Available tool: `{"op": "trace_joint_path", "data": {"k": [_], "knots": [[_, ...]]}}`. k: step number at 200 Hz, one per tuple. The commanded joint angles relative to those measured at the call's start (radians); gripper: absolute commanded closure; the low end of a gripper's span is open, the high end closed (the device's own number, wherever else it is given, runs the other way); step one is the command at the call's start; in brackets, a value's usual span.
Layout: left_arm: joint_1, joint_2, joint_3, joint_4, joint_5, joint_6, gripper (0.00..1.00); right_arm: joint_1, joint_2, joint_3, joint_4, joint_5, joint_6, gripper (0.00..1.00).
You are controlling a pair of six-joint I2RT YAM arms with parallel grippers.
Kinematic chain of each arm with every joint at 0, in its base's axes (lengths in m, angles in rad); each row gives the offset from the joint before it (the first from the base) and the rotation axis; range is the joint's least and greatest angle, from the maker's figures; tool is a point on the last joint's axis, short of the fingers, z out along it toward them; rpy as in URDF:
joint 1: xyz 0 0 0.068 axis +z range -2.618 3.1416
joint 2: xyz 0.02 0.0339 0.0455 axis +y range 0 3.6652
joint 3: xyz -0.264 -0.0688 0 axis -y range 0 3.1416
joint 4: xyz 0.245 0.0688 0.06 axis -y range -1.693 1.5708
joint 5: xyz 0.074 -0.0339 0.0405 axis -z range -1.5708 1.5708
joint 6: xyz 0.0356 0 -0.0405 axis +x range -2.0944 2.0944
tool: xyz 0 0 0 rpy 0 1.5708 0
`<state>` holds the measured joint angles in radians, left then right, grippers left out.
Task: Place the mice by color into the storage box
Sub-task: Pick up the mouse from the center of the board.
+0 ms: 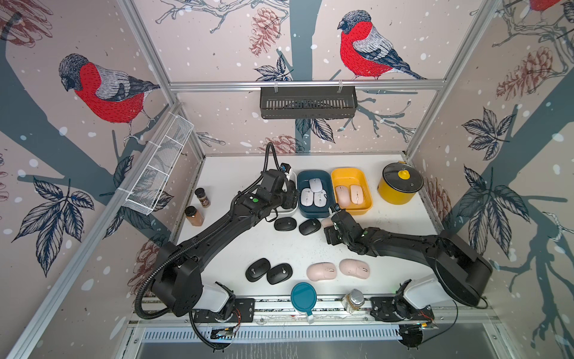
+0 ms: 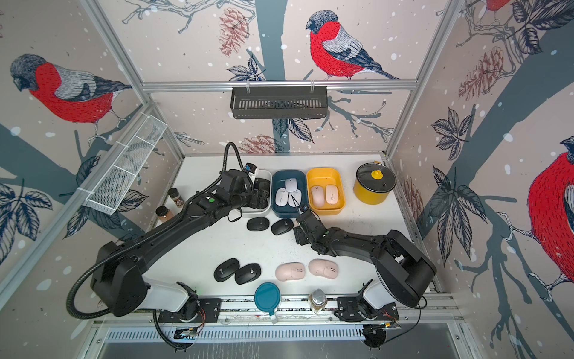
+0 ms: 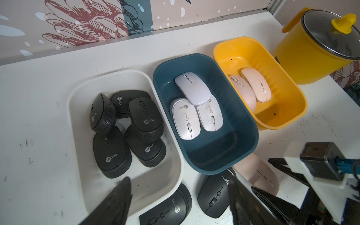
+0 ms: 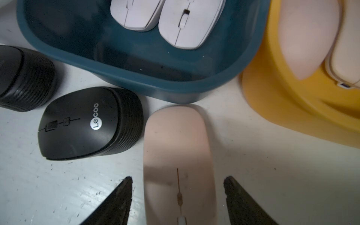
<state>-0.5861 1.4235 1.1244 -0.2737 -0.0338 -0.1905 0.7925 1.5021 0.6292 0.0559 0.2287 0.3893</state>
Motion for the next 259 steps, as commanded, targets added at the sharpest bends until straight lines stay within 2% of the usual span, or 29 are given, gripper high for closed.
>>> {"op": "trace_joint_path", "data": {"k": [1,107,156,210,259], "knots": [[-0.001,0.0,0.0,0.027,-0.014,0.011,0.23,0.007,0.028,0.014,0.002,0.034,0.002,0.26],[-0.003,0.0,0.0,0.025,-0.019,0.01,0.23,0.008,0.087,0.037,0.018,0.054,0.0,0.3],[-0.003,0.0,-0.003,0.027,-0.02,0.01,0.23,0.016,0.079,0.041,-0.008,0.067,0.005,0.4],[-0.011,0.014,0.024,0.008,-0.014,-0.009,0.23,0.059,-0.019,0.035,-0.081,0.08,0.038,0.42],[-0.012,0.05,0.1,-0.017,-0.018,-0.003,0.23,0.067,-0.203,-0.02,-0.146,0.081,0.075,0.41]]}}
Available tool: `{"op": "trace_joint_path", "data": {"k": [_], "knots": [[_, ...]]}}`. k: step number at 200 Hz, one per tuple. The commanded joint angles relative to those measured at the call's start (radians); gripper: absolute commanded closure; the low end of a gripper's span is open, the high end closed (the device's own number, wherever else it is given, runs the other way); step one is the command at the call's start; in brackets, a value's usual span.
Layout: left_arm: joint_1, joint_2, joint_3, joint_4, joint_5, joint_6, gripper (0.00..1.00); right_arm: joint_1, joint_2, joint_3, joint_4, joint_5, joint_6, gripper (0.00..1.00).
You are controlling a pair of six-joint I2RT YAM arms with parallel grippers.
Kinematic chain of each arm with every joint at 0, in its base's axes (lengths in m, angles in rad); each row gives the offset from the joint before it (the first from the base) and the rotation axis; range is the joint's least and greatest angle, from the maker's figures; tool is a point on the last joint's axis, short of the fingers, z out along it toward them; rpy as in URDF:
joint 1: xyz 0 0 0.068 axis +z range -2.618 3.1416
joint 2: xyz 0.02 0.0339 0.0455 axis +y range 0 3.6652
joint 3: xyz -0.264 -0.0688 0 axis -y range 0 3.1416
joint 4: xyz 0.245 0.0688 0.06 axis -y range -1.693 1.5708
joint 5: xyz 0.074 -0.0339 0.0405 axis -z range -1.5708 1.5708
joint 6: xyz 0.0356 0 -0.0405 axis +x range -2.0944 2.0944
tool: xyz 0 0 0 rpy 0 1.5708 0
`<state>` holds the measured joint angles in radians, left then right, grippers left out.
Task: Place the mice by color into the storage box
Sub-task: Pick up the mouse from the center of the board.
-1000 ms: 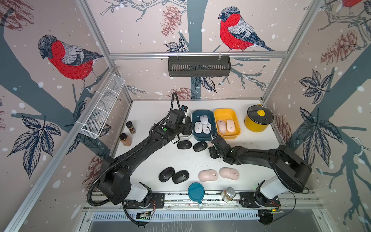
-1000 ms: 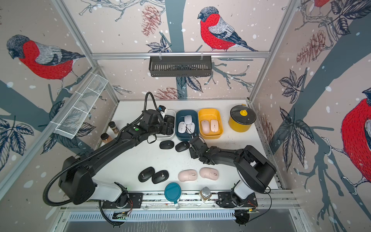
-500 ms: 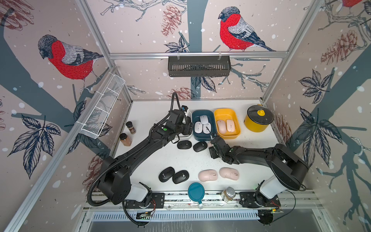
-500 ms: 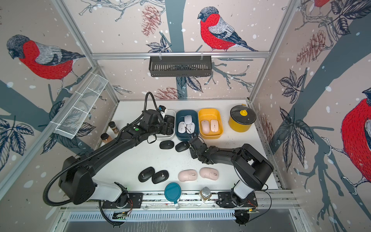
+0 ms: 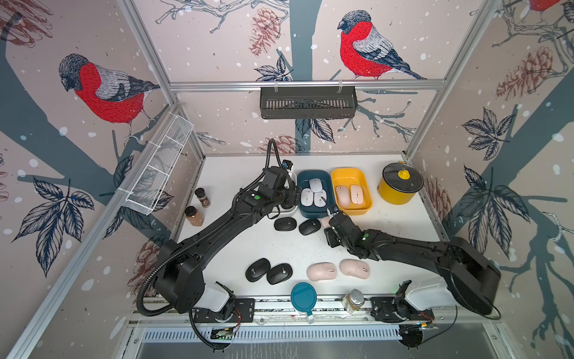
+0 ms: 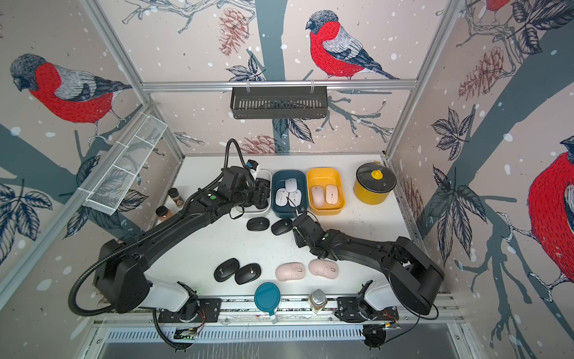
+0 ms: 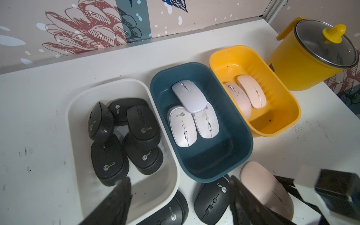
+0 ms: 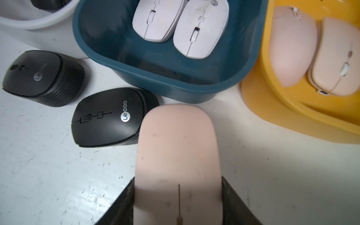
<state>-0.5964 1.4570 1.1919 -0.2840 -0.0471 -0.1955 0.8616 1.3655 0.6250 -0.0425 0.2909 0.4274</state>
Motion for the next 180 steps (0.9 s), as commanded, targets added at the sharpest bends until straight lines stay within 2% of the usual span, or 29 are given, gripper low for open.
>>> {"op": "trace_joint_path", "data": {"k": [1,32,59,86,106,146,180], "knots": [[-0.002,0.017,0.034,-0.007,-0.004,0.002,0.23,-0.002,-0.07,-0.016,-0.048,0.018,0.037,0.41],[-0.001,0.056,0.084,-0.012,-0.013,0.027,0.23,-0.028,-0.176,-0.024,-0.057,-0.015,0.037,0.41],[0.0,0.091,0.132,-0.046,-0.058,0.03,0.23,-0.106,-0.217,0.017,-0.096,-0.035,0.038,0.41],[-0.002,0.08,0.098,-0.012,-0.05,0.03,0.23,-0.202,-0.248,0.068,-0.104,-0.092,-0.003,0.4],[-0.002,0.055,0.051,0.032,-0.038,0.03,0.23,-0.253,-0.249,0.108,-0.078,-0.074,-0.04,0.4],[-0.002,0.027,0.014,0.06,-0.023,0.028,0.23,-0.355,-0.15,0.194,0.0,-0.092,-0.096,0.39],[-0.002,0.008,-0.006,0.072,-0.034,0.033,0.23,-0.435,0.022,0.342,-0.079,-0.113,-0.102,0.41]]}}
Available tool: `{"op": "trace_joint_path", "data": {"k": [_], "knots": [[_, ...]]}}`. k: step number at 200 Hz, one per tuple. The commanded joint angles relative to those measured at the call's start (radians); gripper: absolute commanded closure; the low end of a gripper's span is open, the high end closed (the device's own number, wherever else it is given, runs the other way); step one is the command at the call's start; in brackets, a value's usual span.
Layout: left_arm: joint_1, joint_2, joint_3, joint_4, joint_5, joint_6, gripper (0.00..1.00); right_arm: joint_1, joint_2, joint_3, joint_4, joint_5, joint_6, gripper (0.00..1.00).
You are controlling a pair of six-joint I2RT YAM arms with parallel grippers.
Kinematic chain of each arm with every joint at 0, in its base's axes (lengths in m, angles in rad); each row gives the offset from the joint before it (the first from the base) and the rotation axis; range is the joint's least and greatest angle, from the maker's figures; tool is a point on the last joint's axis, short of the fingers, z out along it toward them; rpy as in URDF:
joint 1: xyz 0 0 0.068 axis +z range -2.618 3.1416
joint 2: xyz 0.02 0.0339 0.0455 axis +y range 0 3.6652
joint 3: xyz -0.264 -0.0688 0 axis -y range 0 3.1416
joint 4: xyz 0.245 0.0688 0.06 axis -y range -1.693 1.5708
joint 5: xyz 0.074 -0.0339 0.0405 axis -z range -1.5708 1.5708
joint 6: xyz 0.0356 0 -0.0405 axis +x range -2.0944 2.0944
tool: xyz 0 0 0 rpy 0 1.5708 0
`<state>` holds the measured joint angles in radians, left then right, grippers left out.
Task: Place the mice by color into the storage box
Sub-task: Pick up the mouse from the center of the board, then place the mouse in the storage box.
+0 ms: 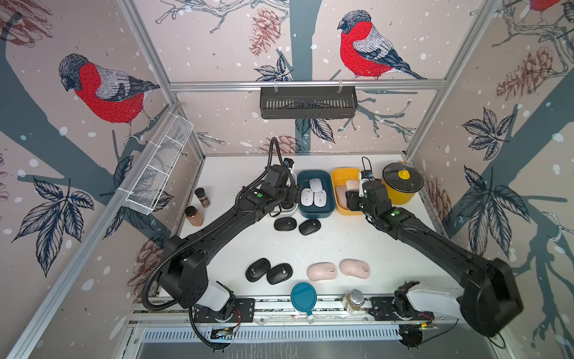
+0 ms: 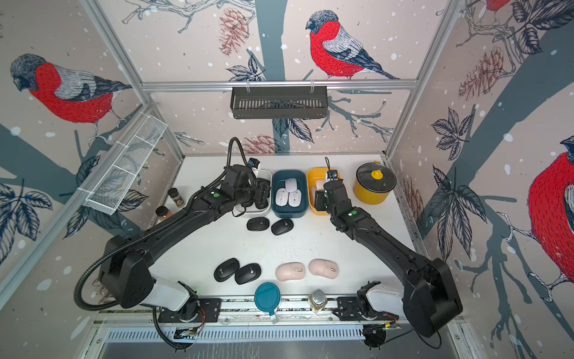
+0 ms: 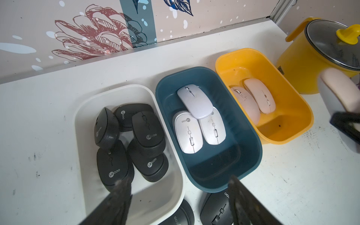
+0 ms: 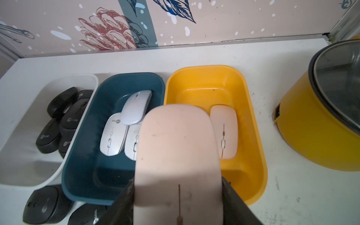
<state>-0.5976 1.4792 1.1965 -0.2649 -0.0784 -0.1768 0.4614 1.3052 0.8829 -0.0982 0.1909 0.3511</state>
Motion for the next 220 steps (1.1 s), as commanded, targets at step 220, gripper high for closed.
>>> {"op": "trace_joint_path", "data": {"k": [220], "knots": [[0.0,0.042,-0.003,0.034,-0.023,0.022,0.23,-0.184,0.689,0.465,-0.041,-0.03,-0.048,0.42]]}}
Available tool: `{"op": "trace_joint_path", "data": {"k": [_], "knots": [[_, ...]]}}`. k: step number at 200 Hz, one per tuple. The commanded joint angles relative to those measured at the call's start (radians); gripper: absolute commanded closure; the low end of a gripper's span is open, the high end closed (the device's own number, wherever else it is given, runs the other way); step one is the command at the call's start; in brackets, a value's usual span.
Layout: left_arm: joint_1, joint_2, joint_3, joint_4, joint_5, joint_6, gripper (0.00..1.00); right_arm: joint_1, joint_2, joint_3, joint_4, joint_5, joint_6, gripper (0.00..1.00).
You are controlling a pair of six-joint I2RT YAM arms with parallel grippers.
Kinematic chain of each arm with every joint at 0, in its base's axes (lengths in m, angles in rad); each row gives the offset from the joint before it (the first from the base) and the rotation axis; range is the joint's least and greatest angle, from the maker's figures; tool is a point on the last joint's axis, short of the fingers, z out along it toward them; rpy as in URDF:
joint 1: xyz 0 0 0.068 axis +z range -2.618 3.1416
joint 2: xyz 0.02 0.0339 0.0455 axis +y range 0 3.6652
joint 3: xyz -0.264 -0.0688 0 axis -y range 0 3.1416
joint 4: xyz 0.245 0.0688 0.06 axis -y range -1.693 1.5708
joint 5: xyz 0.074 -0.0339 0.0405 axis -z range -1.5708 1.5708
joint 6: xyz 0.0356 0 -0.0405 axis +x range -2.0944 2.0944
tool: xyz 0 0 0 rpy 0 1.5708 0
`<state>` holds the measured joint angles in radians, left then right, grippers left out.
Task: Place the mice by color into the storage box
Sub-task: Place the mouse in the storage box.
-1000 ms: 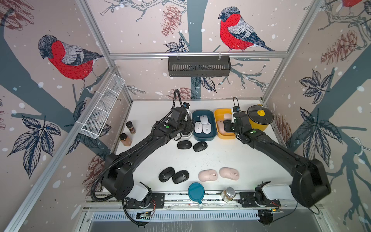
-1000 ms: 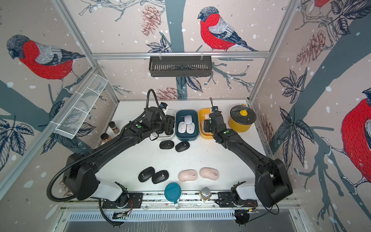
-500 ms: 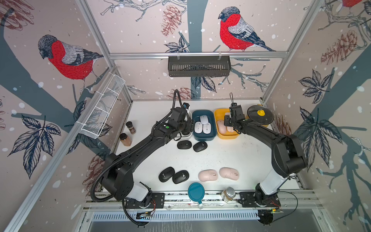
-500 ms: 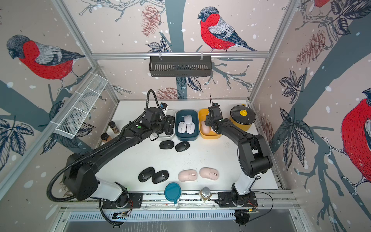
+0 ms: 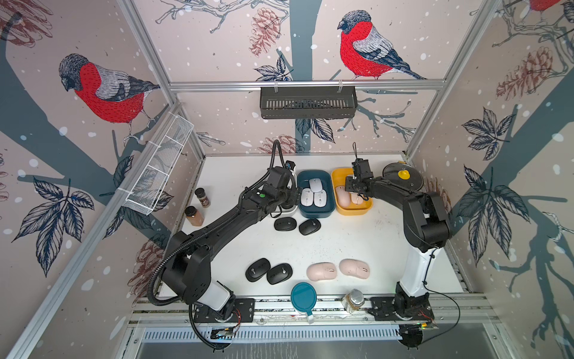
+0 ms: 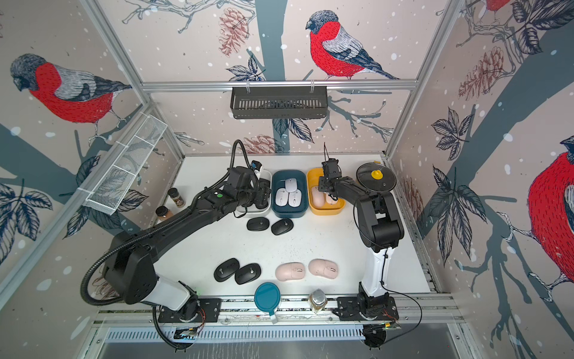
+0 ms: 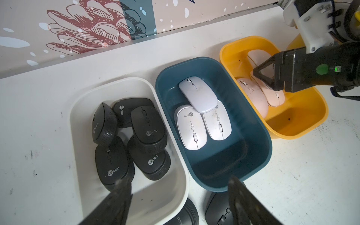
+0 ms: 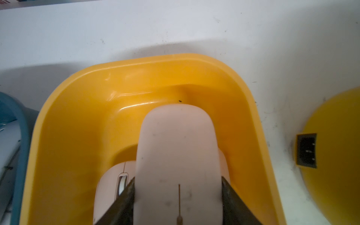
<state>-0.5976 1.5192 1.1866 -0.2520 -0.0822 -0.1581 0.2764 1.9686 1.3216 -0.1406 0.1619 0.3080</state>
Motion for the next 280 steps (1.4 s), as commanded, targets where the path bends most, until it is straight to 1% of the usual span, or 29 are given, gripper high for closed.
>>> {"op": "trace_joint_path", "data": {"k": [1,42,89,114,133,151,188,224,240,280], "knots": [[0.0,0.002,0.007,0.021,-0.019,0.003,0.23,0.001,0.027,0.027,0.001,0.0,-0.004,0.42],[0.0,0.009,0.011,0.02,-0.018,0.005,0.23,0.001,0.084,0.072,-0.012,0.004,-0.001,0.41],[0.0,0.017,0.014,0.015,-0.014,0.0,0.23,0.003,0.111,0.094,-0.012,-0.004,0.014,0.4],[0.0,0.014,0.015,0.014,-0.013,0.0,0.23,0.007,0.115,0.1,-0.014,0.004,0.005,0.37],[-0.001,0.012,0.014,0.016,-0.015,-0.001,0.23,0.008,0.109,0.102,-0.02,0.011,0.004,0.32],[0.001,0.01,0.014,0.015,-0.011,-0.002,0.23,0.012,0.092,0.095,-0.024,0.017,0.0,0.3],[0.001,0.003,0.012,0.017,-0.008,-0.008,0.23,0.03,0.006,0.052,-0.009,0.036,-0.009,0.3],[0.0,-0.012,0.007,0.022,-0.004,-0.012,0.23,0.078,-0.106,-0.008,-0.008,0.084,-0.016,0.29],[0.0,-0.019,0.001,0.028,-0.009,-0.008,0.23,0.108,-0.171,-0.065,0.009,0.083,-0.015,0.29],[-0.001,-0.034,-0.007,0.034,-0.014,-0.004,0.23,0.206,-0.415,-0.297,0.087,0.088,0.017,0.29]]}}
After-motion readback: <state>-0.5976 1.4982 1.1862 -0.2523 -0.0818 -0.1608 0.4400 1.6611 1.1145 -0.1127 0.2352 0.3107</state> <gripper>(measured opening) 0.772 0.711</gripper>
